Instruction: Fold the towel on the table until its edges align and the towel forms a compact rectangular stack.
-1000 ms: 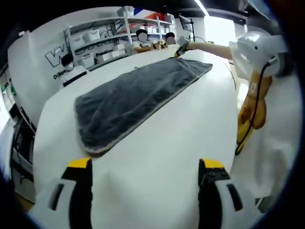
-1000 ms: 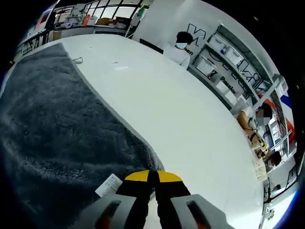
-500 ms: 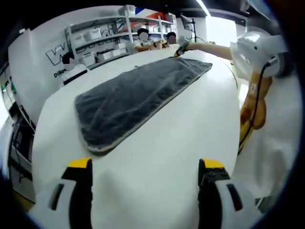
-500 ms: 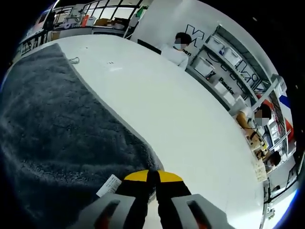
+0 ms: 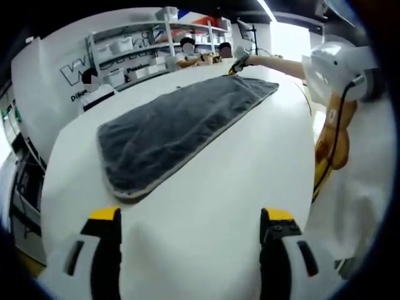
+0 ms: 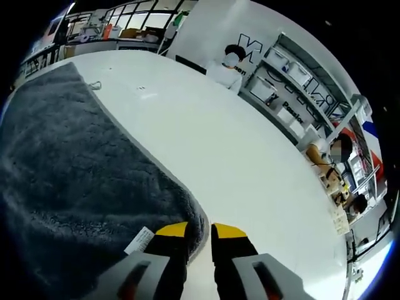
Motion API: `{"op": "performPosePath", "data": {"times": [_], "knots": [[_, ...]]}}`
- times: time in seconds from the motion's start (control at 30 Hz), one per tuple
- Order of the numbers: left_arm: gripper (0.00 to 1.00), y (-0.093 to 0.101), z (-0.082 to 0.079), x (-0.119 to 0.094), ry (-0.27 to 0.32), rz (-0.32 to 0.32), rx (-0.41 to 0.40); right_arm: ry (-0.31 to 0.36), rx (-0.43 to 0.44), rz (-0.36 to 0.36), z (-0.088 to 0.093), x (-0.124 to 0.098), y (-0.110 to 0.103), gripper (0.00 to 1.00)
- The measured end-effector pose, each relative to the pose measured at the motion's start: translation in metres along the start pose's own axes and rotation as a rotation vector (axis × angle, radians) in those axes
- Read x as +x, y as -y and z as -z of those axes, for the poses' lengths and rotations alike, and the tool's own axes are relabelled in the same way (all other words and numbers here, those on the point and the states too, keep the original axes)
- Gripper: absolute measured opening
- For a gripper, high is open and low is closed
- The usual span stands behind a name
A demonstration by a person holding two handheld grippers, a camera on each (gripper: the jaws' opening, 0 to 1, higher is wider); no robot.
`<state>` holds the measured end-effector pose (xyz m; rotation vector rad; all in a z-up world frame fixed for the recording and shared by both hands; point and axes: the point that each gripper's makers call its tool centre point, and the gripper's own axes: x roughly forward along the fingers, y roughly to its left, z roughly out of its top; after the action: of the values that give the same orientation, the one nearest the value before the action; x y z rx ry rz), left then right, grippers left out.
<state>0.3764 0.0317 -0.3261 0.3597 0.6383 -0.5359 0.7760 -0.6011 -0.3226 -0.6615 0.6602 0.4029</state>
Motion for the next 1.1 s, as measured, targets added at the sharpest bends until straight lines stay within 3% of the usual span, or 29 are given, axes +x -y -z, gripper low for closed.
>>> {"op": "performPosePath", "data": {"times": [1.1], "knots": [[0.97,0.005,-0.005,0.002,0.011,0.016,0.019,0.077,0.088,-0.071,0.004,-0.03,-0.013,0.3]]}}
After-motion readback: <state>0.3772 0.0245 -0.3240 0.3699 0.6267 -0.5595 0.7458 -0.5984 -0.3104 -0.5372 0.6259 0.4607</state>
